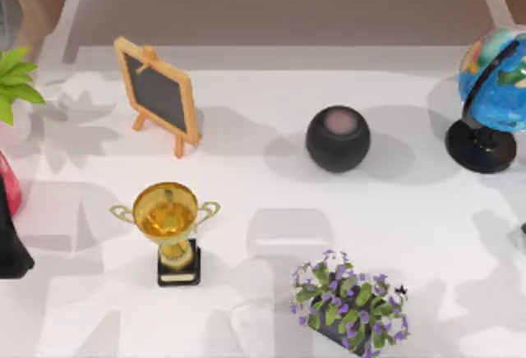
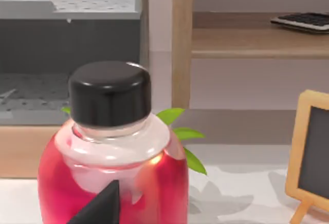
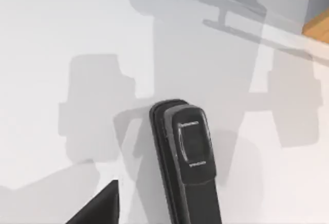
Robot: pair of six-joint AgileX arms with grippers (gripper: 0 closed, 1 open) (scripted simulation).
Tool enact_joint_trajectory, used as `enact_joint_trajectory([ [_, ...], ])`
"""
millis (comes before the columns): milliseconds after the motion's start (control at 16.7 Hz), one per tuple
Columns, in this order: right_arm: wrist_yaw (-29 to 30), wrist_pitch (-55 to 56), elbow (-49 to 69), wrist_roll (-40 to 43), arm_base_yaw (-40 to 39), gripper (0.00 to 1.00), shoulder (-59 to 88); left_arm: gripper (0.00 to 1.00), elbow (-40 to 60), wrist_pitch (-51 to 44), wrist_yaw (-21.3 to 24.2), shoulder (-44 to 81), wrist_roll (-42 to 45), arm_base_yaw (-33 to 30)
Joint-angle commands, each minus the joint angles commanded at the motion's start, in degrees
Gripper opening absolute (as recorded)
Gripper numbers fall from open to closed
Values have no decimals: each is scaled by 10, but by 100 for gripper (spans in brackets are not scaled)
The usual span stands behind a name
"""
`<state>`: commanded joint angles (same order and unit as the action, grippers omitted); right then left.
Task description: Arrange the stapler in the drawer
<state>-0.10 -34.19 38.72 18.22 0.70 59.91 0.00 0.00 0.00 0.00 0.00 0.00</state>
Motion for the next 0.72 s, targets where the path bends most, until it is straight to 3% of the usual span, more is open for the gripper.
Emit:
enact_joint_trajectory([
  [360, 0, -148, 167, 79, 3, 100, 282, 100, 0, 0, 0, 0, 0, 0],
  [720, 0, -199, 226, 107, 4, 100, 374, 100, 0, 0, 0, 0, 0, 0],
])
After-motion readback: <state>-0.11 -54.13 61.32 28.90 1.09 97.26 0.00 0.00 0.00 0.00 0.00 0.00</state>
